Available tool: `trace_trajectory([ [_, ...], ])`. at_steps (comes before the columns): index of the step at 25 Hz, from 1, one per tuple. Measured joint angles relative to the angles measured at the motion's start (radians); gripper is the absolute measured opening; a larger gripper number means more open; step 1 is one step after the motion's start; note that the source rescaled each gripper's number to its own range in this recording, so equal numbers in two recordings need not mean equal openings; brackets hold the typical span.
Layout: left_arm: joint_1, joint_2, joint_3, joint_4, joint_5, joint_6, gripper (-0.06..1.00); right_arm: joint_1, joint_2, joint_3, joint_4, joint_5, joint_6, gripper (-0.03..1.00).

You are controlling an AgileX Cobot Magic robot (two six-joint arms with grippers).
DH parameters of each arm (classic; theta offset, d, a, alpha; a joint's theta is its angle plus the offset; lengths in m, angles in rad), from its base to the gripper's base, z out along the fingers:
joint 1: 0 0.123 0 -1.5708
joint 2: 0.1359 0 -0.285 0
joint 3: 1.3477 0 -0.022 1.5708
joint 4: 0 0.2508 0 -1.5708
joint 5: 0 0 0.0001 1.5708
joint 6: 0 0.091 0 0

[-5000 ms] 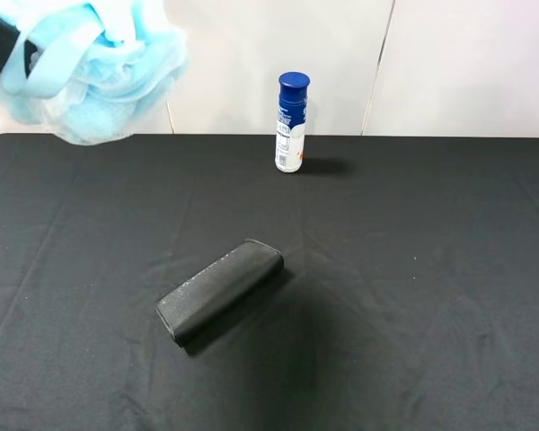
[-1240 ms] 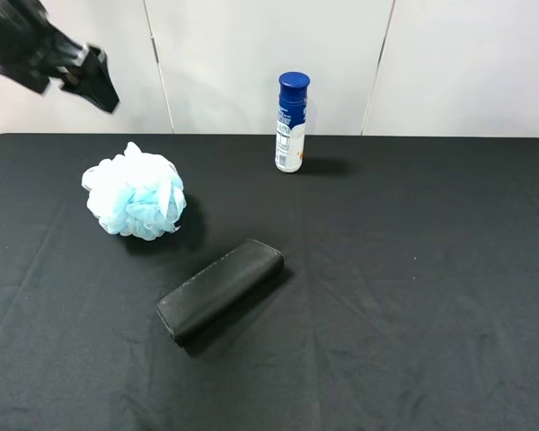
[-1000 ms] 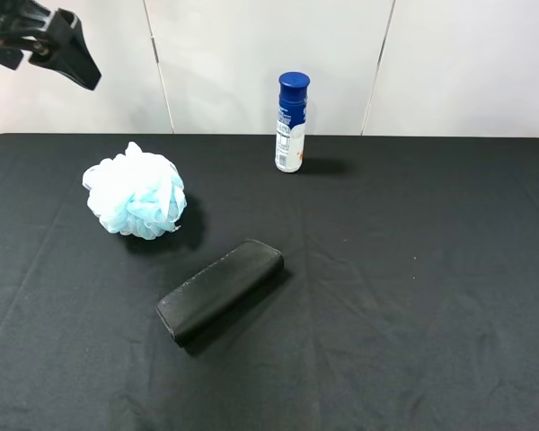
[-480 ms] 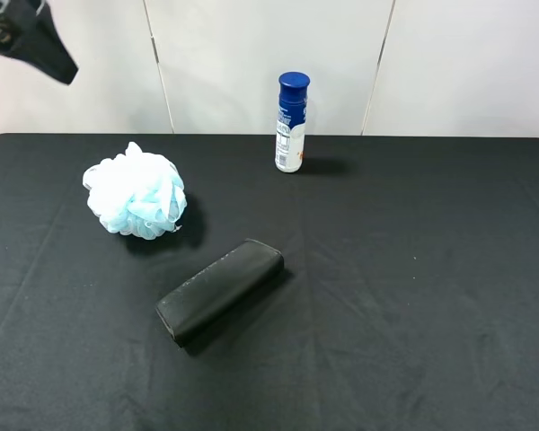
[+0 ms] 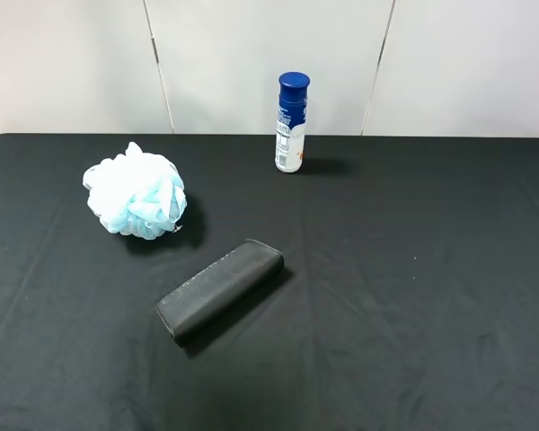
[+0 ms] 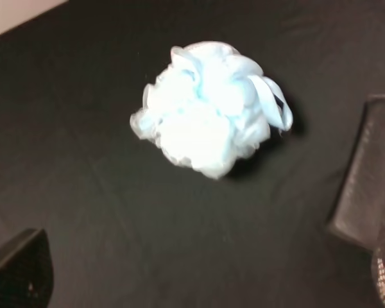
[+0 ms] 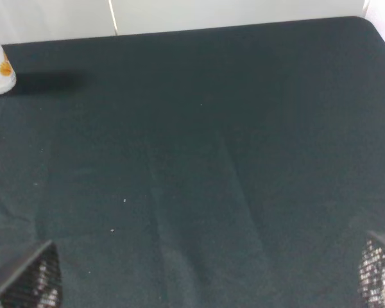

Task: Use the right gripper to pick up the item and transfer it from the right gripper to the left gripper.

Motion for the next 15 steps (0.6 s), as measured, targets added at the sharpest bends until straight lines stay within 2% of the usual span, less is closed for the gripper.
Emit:
trace_trajectory([
  [3,0.0,-0.082,0.004,-0.018,0.024,-0.008,1.0,0.0,0.0,0.0,0.0,0.0,0.0,1.0],
  [8,0.0,-0.286,0.095,-0.06,0.024,-0.042,1.0,0.0,0.0,0.0,0.0,0.001,0.0,1.0],
  [11,0.0,-0.487,0.218,-0.028,0.024,-0.115,1.0,0.0,0.0,0.0,0.0,0.001,0.0,1.0],
  [15,0.0,-0.692,0.386,-0.006,0.024,-0.139,1.0,0.0,0.0,0.0,0.0,0.001,0.0,1.0],
])
